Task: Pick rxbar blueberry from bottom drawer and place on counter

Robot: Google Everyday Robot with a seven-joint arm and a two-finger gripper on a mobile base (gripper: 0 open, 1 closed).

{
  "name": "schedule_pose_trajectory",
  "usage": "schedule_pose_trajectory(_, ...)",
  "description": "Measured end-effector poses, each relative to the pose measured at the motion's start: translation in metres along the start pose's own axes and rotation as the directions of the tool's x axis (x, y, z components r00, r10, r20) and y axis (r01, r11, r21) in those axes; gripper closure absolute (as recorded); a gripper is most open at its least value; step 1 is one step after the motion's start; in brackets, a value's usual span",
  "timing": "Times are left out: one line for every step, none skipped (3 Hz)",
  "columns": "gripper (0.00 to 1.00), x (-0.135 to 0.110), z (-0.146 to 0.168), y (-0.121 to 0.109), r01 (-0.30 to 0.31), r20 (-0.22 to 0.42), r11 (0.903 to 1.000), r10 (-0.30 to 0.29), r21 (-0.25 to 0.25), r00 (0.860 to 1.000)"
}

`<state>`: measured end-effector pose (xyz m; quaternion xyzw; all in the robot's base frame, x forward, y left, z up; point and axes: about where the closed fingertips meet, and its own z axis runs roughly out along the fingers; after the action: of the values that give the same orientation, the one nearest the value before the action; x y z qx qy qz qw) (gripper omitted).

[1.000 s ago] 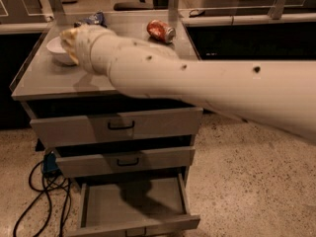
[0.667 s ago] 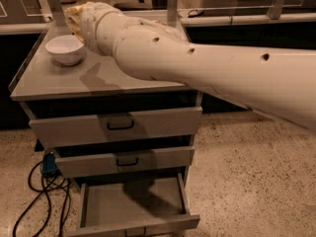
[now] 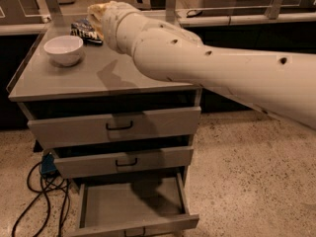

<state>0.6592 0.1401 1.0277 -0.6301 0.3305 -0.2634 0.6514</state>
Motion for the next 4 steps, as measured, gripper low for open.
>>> schedule_pose_trajectory(1.0,0.083,-0.017,0.003,-0.069,-0.156,0.9958,0.078,0.06,0.985)
schedule_pose_trajectory(1.0,0.125,-0.02,0.032,-0.15,-0.233,0.9863,0.162,0.069,0.959)
schedule_pose_trajectory(1.0,0.13,-0.014,0.062,-0.222,-0.236,0.9749,0.22,0.018,0.947)
schedule_pose_trajectory(1.0,0.113,-0.011,0.099,-0.275,-0.216,0.9567,0.249,-0.097,0.944)
